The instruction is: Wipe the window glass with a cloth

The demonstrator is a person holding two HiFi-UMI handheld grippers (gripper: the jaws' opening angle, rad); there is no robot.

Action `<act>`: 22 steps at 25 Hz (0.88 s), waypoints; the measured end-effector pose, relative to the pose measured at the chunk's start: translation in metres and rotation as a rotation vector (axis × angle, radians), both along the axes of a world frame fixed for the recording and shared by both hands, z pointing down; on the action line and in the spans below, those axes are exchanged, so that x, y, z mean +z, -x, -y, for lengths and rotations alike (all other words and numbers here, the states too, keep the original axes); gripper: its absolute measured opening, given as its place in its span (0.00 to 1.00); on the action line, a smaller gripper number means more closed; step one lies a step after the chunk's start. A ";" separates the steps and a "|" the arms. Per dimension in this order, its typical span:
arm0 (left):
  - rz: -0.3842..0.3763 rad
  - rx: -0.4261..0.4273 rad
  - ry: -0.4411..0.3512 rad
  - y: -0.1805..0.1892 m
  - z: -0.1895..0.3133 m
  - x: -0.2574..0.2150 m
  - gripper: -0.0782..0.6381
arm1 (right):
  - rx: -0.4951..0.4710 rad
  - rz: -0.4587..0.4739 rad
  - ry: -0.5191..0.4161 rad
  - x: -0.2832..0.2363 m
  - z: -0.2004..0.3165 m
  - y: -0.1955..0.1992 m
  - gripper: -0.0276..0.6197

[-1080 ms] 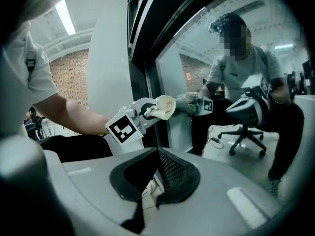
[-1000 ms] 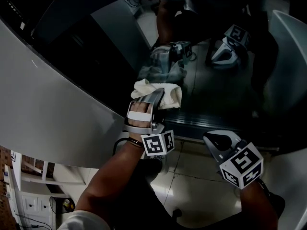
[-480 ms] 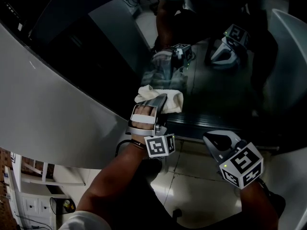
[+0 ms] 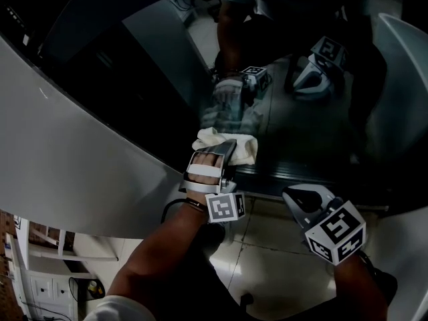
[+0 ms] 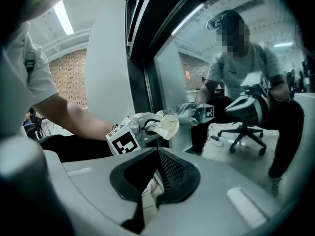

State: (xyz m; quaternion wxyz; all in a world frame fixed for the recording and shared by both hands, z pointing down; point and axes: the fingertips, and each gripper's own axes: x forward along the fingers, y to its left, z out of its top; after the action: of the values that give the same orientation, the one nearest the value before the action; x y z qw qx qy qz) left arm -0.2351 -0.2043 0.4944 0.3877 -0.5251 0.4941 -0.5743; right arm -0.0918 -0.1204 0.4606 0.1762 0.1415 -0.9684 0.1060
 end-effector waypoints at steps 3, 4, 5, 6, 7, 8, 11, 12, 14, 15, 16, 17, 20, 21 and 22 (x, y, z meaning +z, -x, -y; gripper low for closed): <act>0.001 0.004 0.016 0.000 0.000 0.005 0.26 | 0.001 0.000 0.002 0.000 0.000 0.001 0.04; 0.002 0.006 0.023 0.000 0.000 0.007 0.26 | 0.002 -0.001 0.002 0.000 0.000 0.001 0.04; 0.004 0.008 0.029 0.000 -0.001 0.009 0.26 | 0.003 -0.001 0.002 0.000 0.001 0.000 0.04; 0.007 0.012 0.031 0.000 0.000 0.010 0.26 | 0.004 -0.001 0.002 0.001 0.001 0.000 0.04; 0.013 0.017 0.032 -0.001 0.000 0.011 0.26 | 0.005 -0.002 0.003 0.002 0.001 -0.001 0.04; 0.020 0.019 0.036 -0.001 0.000 0.013 0.26 | 0.007 -0.002 0.003 0.002 0.001 -0.001 0.04; 0.019 0.014 0.065 -0.001 -0.001 0.024 0.26 | 0.008 -0.002 0.000 0.002 0.001 -0.002 0.04; 0.012 0.011 0.078 -0.001 -0.001 0.027 0.26 | 0.007 -0.002 -0.002 0.002 0.001 -0.001 0.04; 0.013 0.016 0.091 -0.001 -0.001 0.029 0.26 | 0.007 -0.003 -0.001 0.002 0.002 0.000 0.04; 0.020 0.020 0.092 -0.002 0.000 0.028 0.26 | 0.007 -0.004 -0.003 0.001 0.002 0.000 0.04; 0.027 0.023 0.093 -0.002 0.001 0.028 0.26 | 0.007 -0.004 -0.007 0.000 0.003 0.000 0.04; 0.032 0.023 0.094 -0.002 0.001 0.028 0.26 | 0.008 -0.005 -0.007 0.000 0.003 0.000 0.04; 0.031 0.017 0.103 0.001 0.002 0.032 0.26 | 0.010 -0.008 0.000 0.002 0.003 0.000 0.04; 0.025 0.013 0.115 0.001 0.001 0.035 0.26 | 0.010 -0.009 -0.001 0.002 0.003 -0.001 0.04; 0.021 0.010 0.125 0.000 0.001 0.035 0.26 | 0.010 -0.008 -0.003 0.002 0.003 -0.001 0.04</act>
State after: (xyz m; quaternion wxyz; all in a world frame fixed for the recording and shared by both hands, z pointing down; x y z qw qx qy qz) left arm -0.2355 -0.2053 0.5291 0.3620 -0.5449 0.4505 -0.6075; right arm -0.0910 -0.1230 0.4623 0.1794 0.1471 -0.9671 0.1048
